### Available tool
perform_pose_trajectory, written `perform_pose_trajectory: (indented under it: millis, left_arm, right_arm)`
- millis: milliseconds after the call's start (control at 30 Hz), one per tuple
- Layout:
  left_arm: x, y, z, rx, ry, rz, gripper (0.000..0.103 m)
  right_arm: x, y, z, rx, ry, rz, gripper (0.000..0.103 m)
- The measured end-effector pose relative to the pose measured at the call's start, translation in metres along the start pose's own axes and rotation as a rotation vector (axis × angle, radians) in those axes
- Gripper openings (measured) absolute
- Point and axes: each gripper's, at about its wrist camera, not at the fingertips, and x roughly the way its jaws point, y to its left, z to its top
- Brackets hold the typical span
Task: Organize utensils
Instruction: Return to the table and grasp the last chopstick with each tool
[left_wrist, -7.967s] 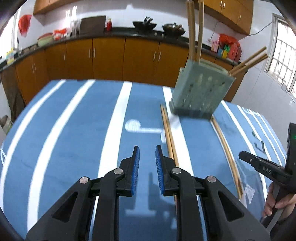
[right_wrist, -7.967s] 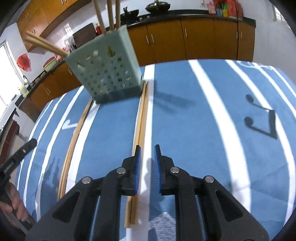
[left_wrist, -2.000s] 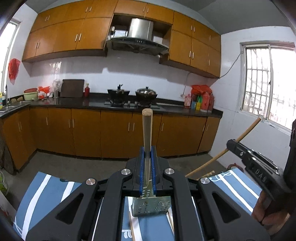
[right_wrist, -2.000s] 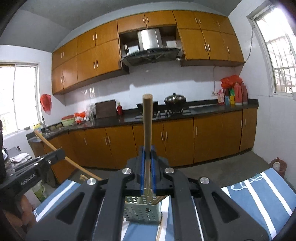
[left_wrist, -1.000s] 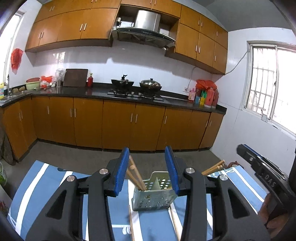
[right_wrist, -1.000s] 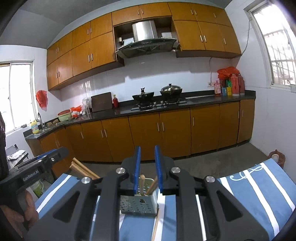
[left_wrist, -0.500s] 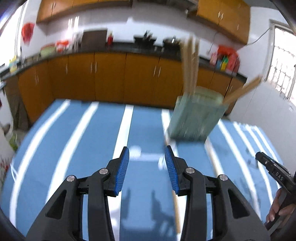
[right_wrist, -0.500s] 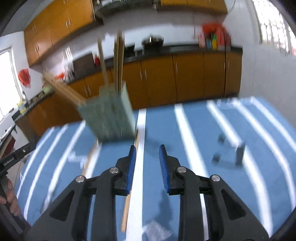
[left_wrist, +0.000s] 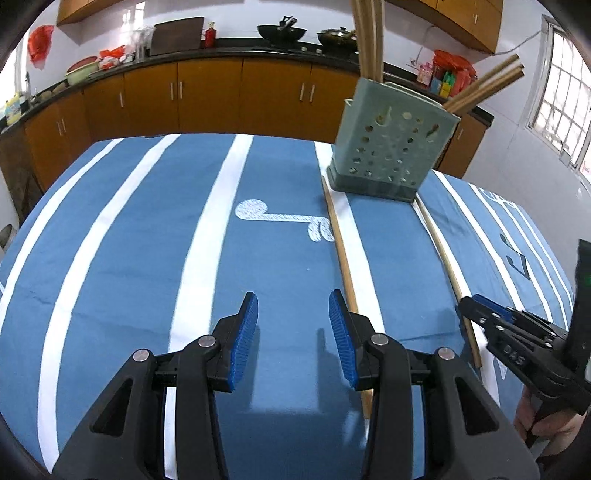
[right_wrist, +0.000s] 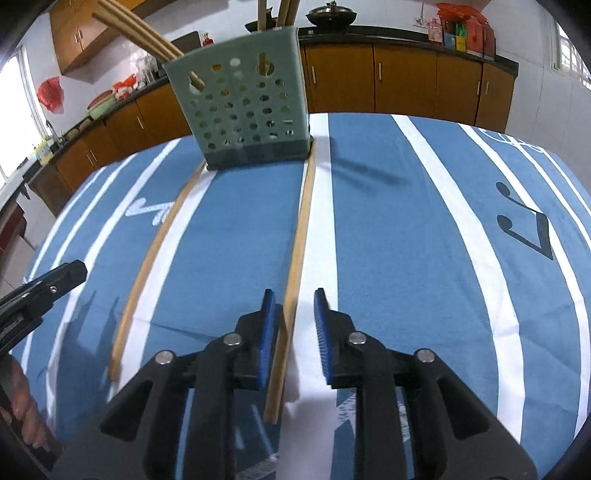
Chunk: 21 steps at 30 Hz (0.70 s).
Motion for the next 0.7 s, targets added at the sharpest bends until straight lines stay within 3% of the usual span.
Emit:
perform_pose_trajectory:
  millis: [167, 700]
  left_arm:
    - [0.006, -0.008, -0.002, 0.018, 0.016, -0.016, 0.04]
    - [0.027, -0.039, -0.009, 0.099, 0.064, -0.028, 0.04]
  right_arm:
    - [0.003, -0.003, 0.004, 0.001, -0.014, -0.031, 0.009]
    - [0.0, -0.063, 0.012, 0.159, -0.027, -0.151, 0.008]
